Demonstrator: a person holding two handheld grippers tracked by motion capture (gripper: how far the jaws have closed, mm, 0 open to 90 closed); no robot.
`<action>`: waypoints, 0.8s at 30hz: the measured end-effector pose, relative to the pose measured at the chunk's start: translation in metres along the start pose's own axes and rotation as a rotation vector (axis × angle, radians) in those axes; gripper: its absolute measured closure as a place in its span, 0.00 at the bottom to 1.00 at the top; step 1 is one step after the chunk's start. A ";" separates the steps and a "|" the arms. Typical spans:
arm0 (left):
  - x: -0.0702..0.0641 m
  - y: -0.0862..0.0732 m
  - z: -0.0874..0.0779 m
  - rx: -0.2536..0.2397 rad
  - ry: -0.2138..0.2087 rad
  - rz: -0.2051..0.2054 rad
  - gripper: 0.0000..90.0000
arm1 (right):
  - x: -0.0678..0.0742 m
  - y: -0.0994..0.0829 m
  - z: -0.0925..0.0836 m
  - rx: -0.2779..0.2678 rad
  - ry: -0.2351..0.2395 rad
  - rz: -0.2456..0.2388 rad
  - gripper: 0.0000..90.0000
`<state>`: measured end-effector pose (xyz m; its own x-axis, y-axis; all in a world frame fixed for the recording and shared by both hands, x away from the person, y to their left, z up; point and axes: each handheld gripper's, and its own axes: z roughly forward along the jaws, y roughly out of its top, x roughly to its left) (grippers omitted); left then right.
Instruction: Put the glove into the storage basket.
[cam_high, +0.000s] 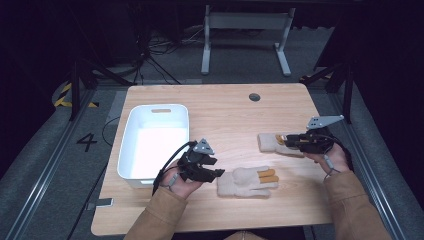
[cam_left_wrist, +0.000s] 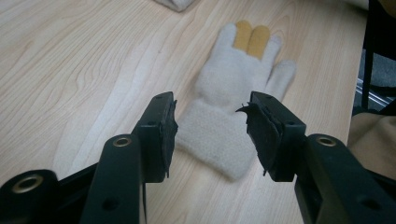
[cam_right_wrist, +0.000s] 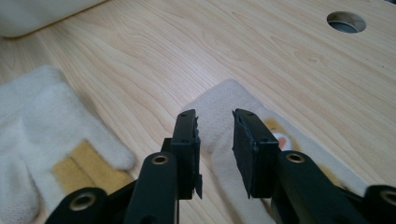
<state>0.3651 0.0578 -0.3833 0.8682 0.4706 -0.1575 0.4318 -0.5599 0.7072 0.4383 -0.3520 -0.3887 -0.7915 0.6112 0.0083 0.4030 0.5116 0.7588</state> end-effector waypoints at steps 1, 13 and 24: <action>0.000 -0.001 -0.001 0.000 0.004 -0.002 0.58 | -0.002 -0.001 0.001 0.003 -0.010 0.004 0.75; 0.001 -0.012 -0.007 0.013 0.052 -0.047 0.58 | -0.023 -0.006 0.032 0.107 -0.172 0.110 0.63; 0.000 -0.019 -0.012 0.016 0.068 -0.062 0.58 | -0.030 -0.007 0.051 0.129 -0.169 0.117 0.60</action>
<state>0.3540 0.0766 -0.3888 0.8211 0.5498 -0.1533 0.4888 -0.5385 0.6864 0.4825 -0.3433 -0.4278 -0.6522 0.7575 -0.0265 0.5511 0.4979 0.6696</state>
